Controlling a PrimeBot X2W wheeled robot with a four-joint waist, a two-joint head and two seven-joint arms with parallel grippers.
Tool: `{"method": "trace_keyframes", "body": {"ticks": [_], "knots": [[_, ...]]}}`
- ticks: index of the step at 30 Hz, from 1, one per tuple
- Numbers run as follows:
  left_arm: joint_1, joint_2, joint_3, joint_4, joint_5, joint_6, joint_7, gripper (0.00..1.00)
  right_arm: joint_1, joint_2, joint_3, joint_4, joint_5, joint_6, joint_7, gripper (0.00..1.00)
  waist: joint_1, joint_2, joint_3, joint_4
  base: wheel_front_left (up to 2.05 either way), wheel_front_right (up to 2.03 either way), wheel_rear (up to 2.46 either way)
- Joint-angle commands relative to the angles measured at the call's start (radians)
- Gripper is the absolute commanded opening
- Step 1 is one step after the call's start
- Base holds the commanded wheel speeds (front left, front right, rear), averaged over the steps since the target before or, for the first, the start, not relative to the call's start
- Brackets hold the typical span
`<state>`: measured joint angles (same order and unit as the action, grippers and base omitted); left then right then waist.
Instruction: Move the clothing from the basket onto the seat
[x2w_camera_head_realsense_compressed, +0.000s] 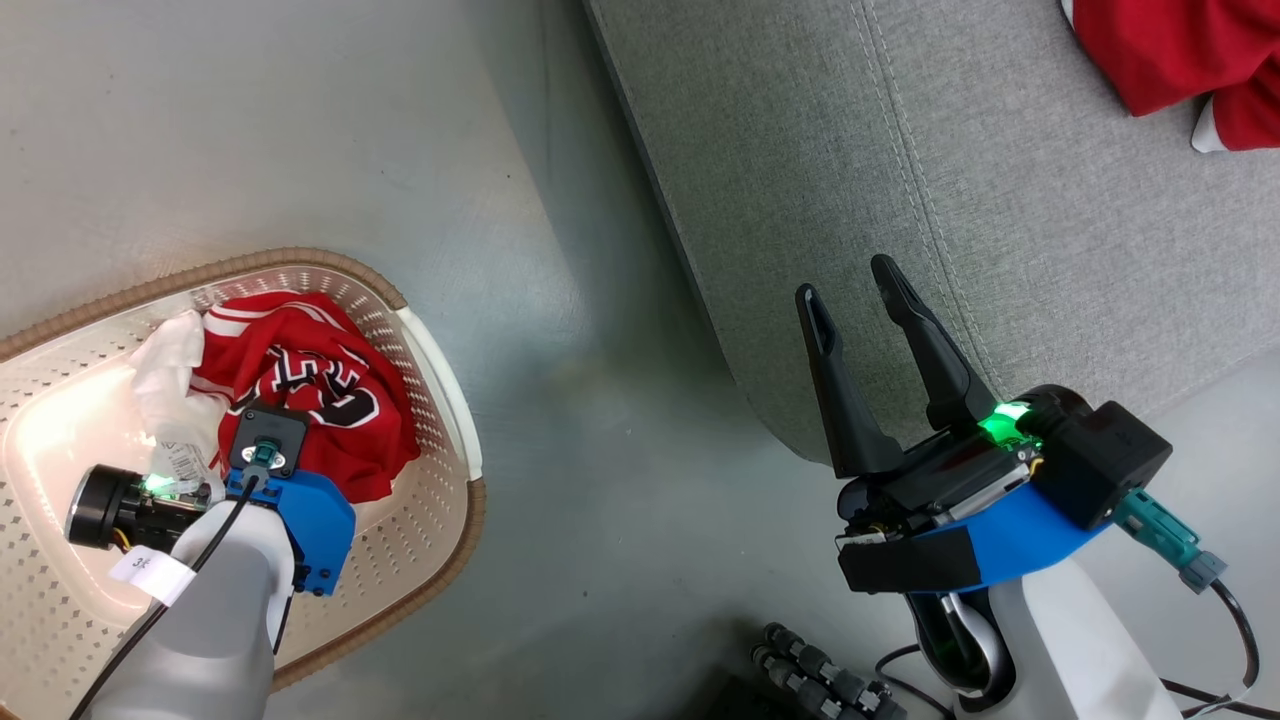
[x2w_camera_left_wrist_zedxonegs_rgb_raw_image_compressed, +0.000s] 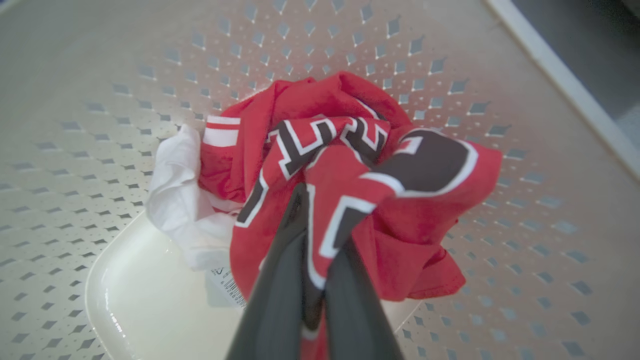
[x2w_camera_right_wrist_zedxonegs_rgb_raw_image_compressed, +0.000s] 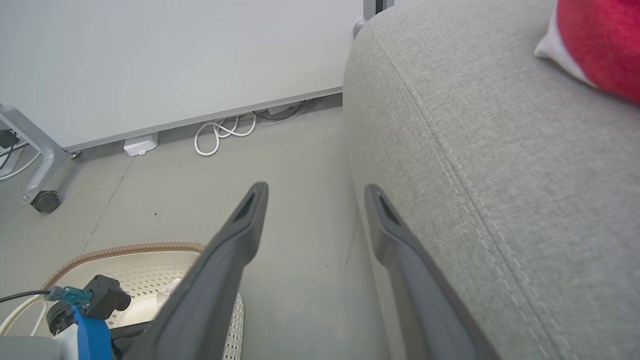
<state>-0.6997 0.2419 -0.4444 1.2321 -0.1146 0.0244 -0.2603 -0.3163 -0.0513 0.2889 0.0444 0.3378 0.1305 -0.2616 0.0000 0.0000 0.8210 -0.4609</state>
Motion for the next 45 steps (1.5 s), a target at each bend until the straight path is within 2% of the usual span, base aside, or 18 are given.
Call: {"method": "trace_keyframes", "body": {"ticks": [1,17,24,32,45], "knots": [[-0.017,0.0,-0.004,0.002,-0.006,-0.003,-0.005,0.0,-0.005,0.002,-0.002,0.001,-0.003,0.001,-0.005,1.0,0.0,0.0,-0.001,0.001,0.0,0.0,0.0],[-0.025,-0.02,-0.024,0.019,-0.027,-0.015,-0.005,0.0,-0.006,0.002,-0.005,0.004,-0.013,0.001,-0.005,1.0,0.0,0.0,-0.015,0.016,0.0,0.0,0.0],[-0.009,-0.043,-0.031,0.019,-0.044,-0.024,-0.005,0.0,-0.006,0.002,-0.013,0.011,-0.026,0.001,-0.005,1.0,0.0,0.0,-0.057,0.04,0.0,0.0,0.0],[0.028,-0.084,-0.041,-0.005,-0.058,-0.041,-0.006,0.0,0.002,0.002,-0.028,0.032,-0.058,0.001,-0.005,1.0,0.0,0.0,-0.156,0.1,0.0,0.0,0.0],[0.18,-0.158,-0.056,-0.101,-0.09,-0.074,-0.006,0.0,0.055,0.001,-0.06,0.083,-0.127,0.001,0.009,1.0,0.0,0.0,-0.4,0.24,0.0,0.0,0.0]]}}
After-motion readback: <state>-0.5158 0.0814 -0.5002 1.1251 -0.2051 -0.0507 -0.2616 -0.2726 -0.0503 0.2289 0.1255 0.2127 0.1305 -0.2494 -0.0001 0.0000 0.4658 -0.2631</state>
